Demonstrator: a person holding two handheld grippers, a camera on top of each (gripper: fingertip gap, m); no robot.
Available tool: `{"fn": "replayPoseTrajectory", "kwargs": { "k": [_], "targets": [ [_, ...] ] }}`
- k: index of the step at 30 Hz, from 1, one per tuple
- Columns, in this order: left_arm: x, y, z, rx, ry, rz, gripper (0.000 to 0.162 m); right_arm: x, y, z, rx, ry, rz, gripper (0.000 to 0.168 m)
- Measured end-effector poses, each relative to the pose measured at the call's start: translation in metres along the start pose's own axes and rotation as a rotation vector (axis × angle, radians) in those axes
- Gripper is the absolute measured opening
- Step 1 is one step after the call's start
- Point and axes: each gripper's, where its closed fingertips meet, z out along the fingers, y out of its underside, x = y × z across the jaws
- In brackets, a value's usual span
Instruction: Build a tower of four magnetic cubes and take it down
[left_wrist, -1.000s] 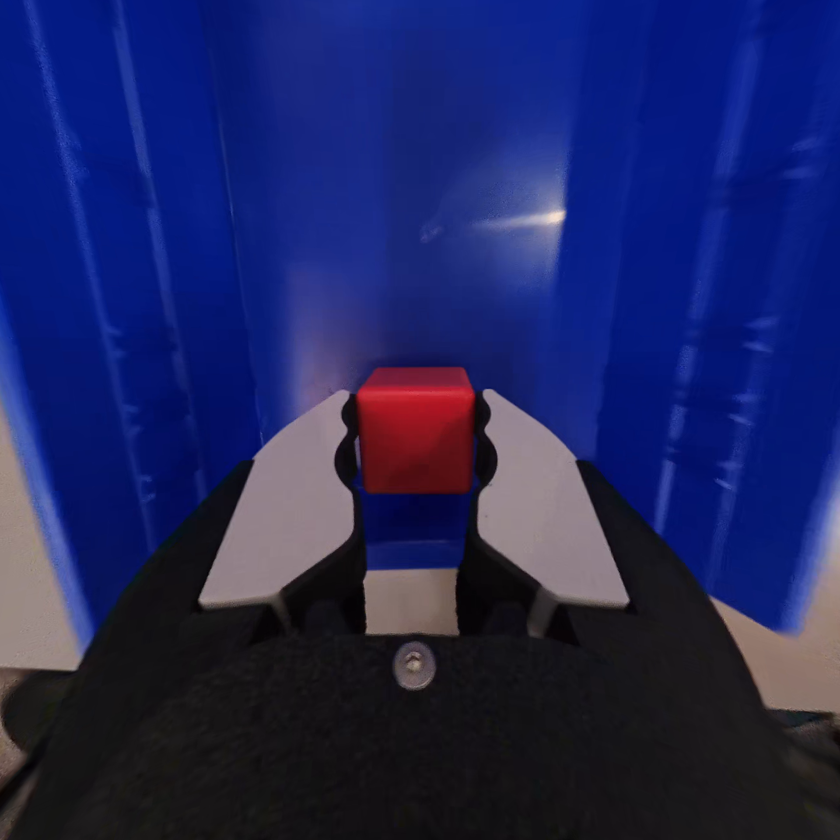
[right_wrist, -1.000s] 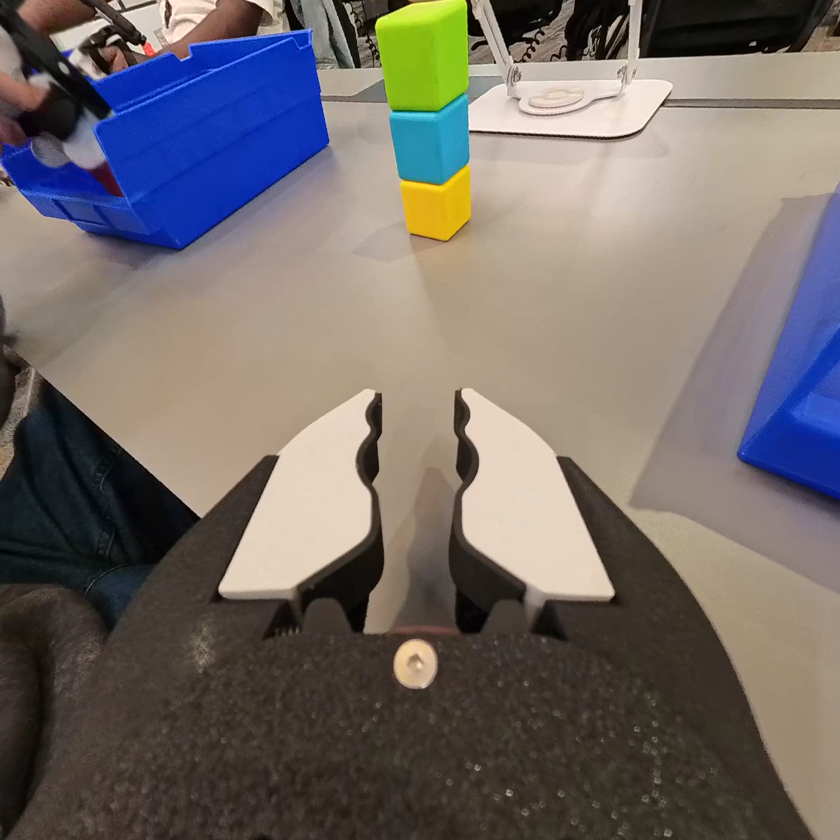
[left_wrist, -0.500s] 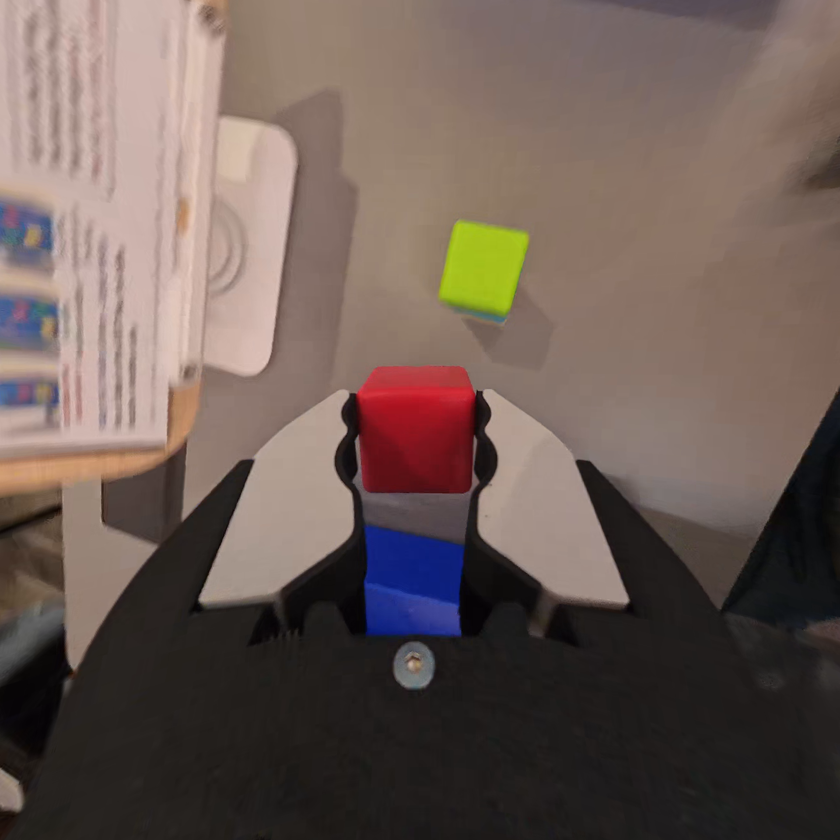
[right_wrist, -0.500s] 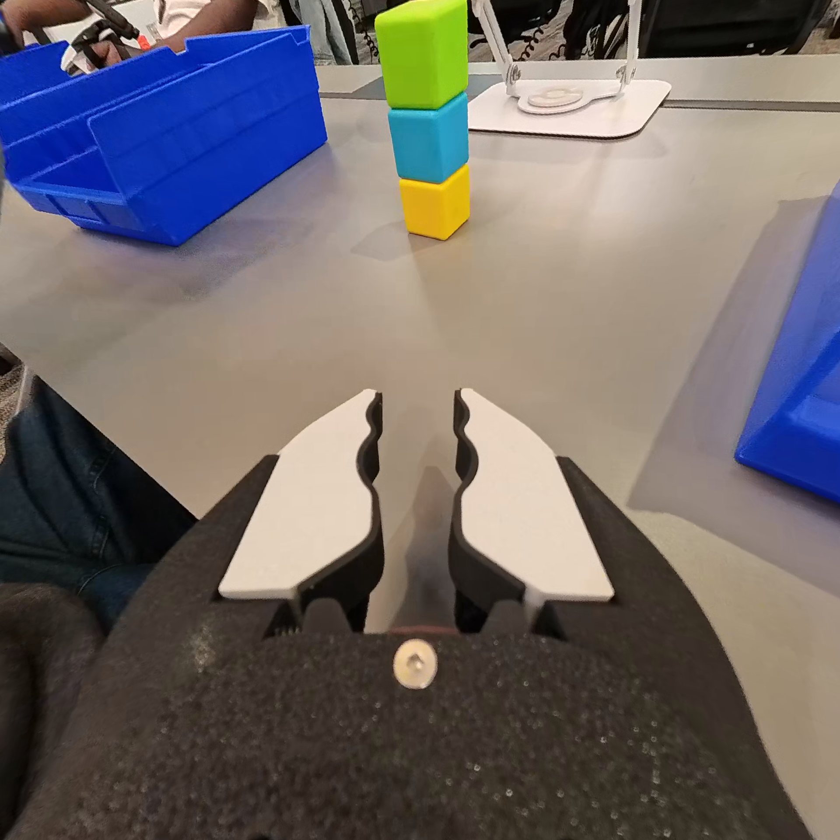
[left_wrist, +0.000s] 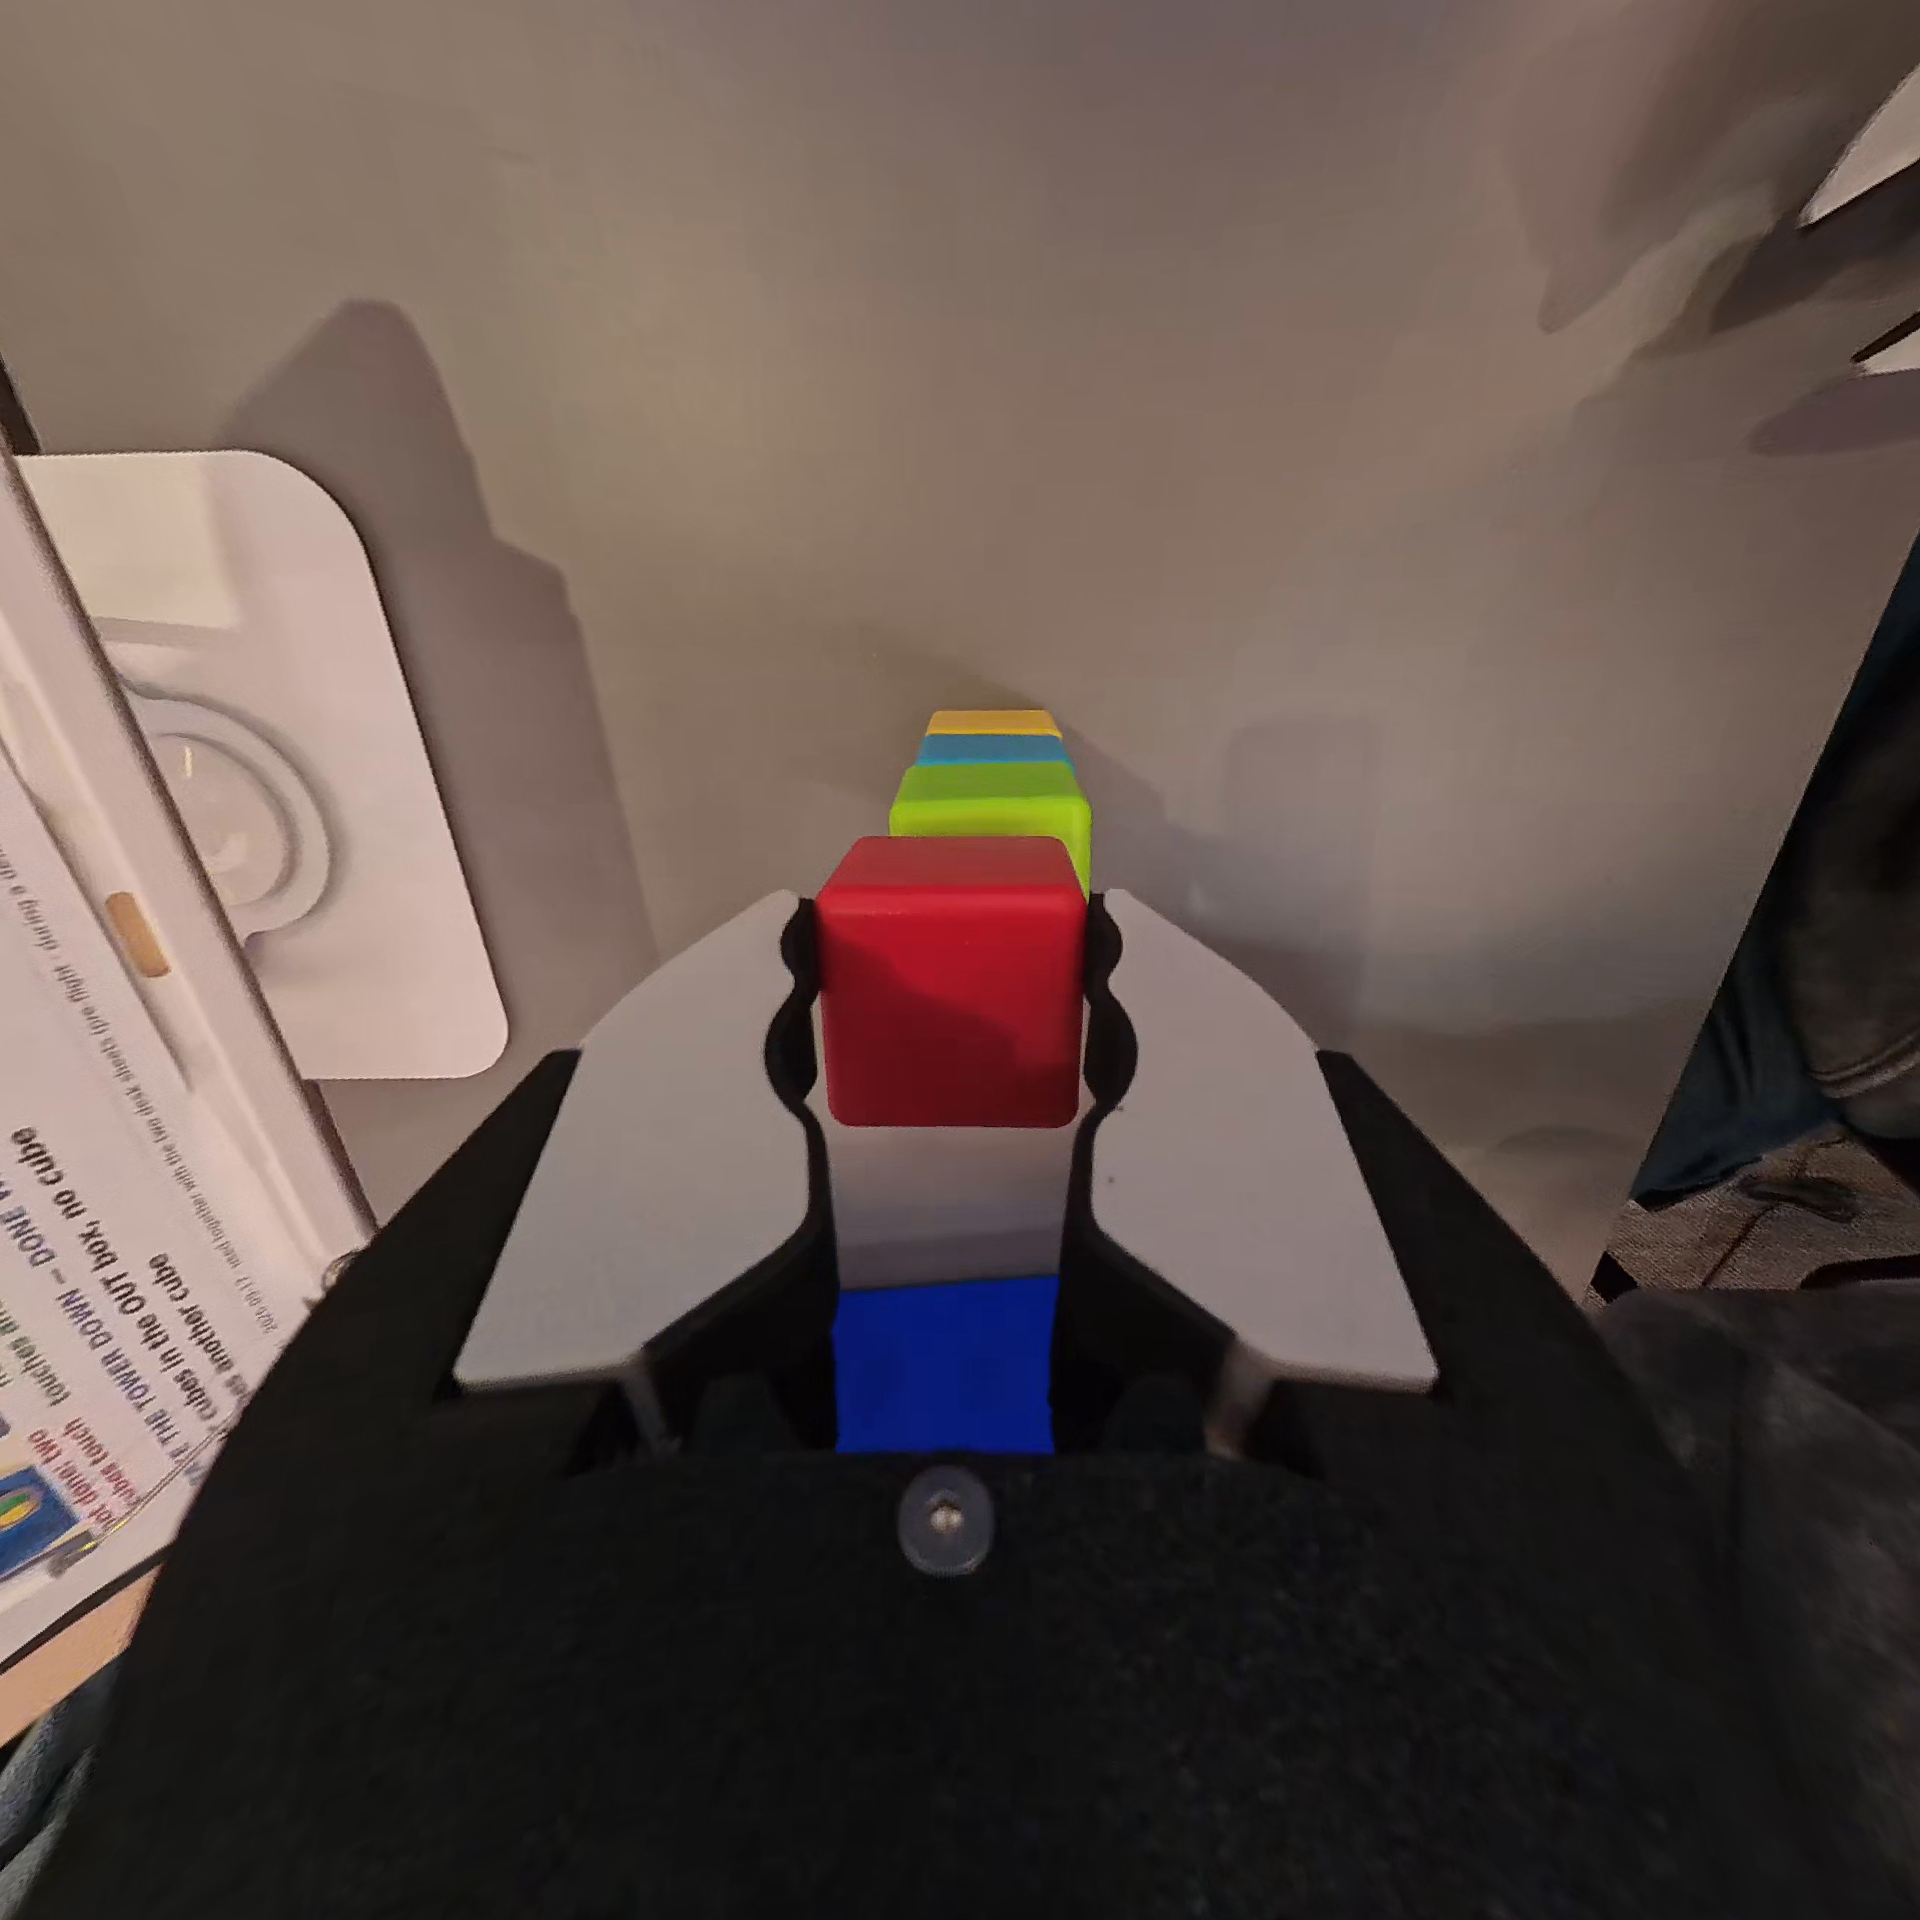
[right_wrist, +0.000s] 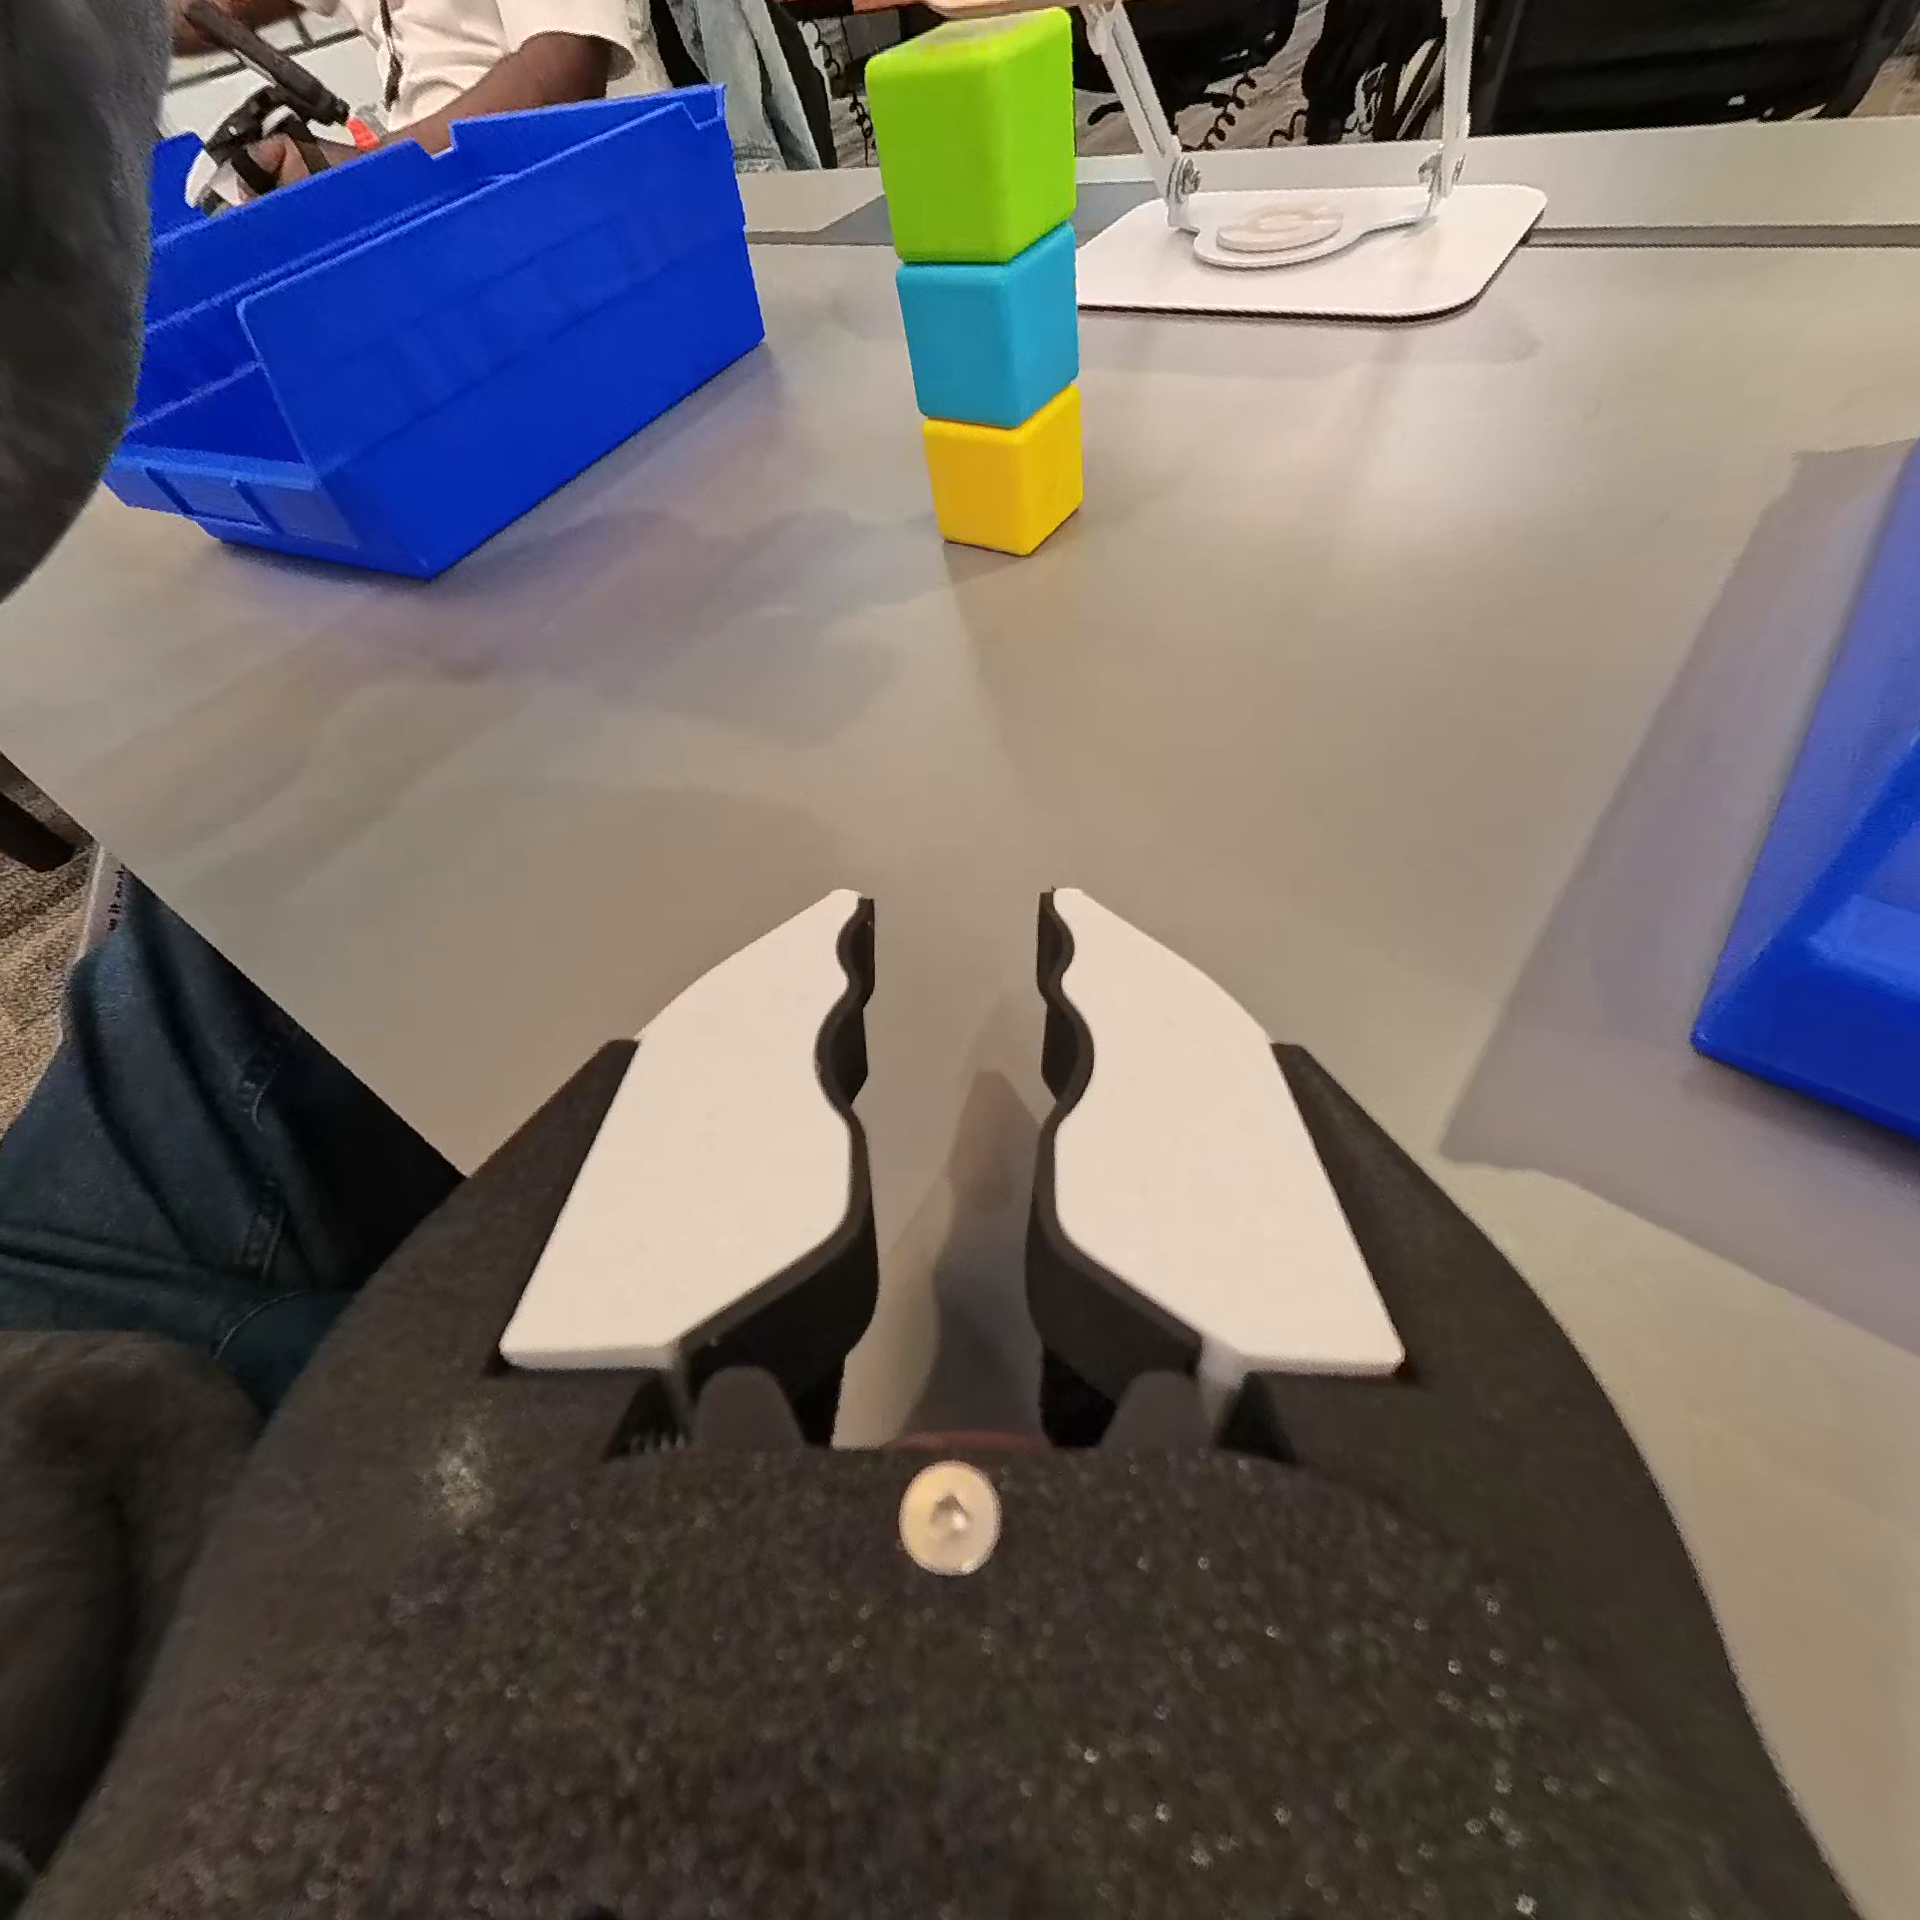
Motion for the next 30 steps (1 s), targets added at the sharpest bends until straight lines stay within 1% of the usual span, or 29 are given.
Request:
{"fn": "replayPoseTrajectory", "kwargs": {
  "k": [2, 6, 10, 11, 13, 14, 16, 17, 18, 21, 23, 25, 26, 28, 30],
  "targets": [
    [0.000, 0.003, 0.007, -0.006, 0.013, -0.007, 0.048, 0.000, 0.000, 0.001, -0.002, 0.000, -0.001, 0.030],
    [0.001, -0.007, 0.010, 0.072, 0.014, -0.021, 0.048, 0.000, 0.000, 0.001, -0.005, 0.004, -0.005, 0.030],
    [0.006, -0.005, 0.010, 0.072, -0.009, -0.015, 0.048, 0.000, 0.000, 0.002, -0.006, 0.008, -0.009, 0.030],
    [0.006, -0.004, 0.011, 0.075, -0.021, -0.015, 0.051, 0.000, 0.000, 0.002, -0.006, 0.010, -0.009, 0.030],
    [0.005, 0.000, 0.010, 0.086, -0.063, -0.034, 0.075, 0.001, 0.000, 0.002, -0.004, 0.011, -0.007, 0.030],
    [0.003, 0.002, 0.006, 0.099, -0.093, -0.057, 0.078, 0.001, 0.000, 0.002, -0.003, 0.012, -0.005, 0.030],
    [0.000, 0.008, -0.010, 0.142, -0.195, -0.129, 0.072, 0.002, -0.001, 0.002, 0.002, 0.013, 0.001, 0.030],
    [0.002, 0.009, -0.023, 0.189, -0.257, -0.168, 0.075, 0.003, -0.001, 0.002, 0.004, 0.014, 0.003, 0.030],
    [0.009, 0.008, -0.037, 0.274, -0.310, -0.197, 0.074, 0.003, -0.001, 0.002, 0.005, 0.014, 0.005, 0.030],
    [0.058, -0.001, -0.077, 0.675, -0.402, -0.267, 0.075, 0.003, -0.002, 0.002, 0.008, 0.013, 0.007, 0.030],
    [0.095, 0.006, -0.089, 0.943, -0.443, -0.364, 0.072, 0.002, -0.002, 0.002, 0.010, 0.009, 0.004, 0.030],
    [0.129, 0.025, -0.080, 1.139, -0.488, -0.458, 0.074, 0.002, -0.003, 0.001, 0.015, 0.008, -0.001, 0.030],
    [0.143, 0.038, -0.070, 1.201, -0.529, -0.522, 0.077, 0.002, -0.003, 0.001, 0.016, 0.009, -0.003, 0.030],
    [0.169, 0.066, -0.039, 1.210, -0.630, -0.610, 0.077, 0.001, -0.003, 0.001, 0.019, 0.009, -0.009, 0.031],
    [0.194, 0.088, -0.009, 1.163, -0.730, -0.633, 0.078, 0.001, -0.003, 0.002, 0.019, 0.012, -0.018, 0.031]
  ]
}}
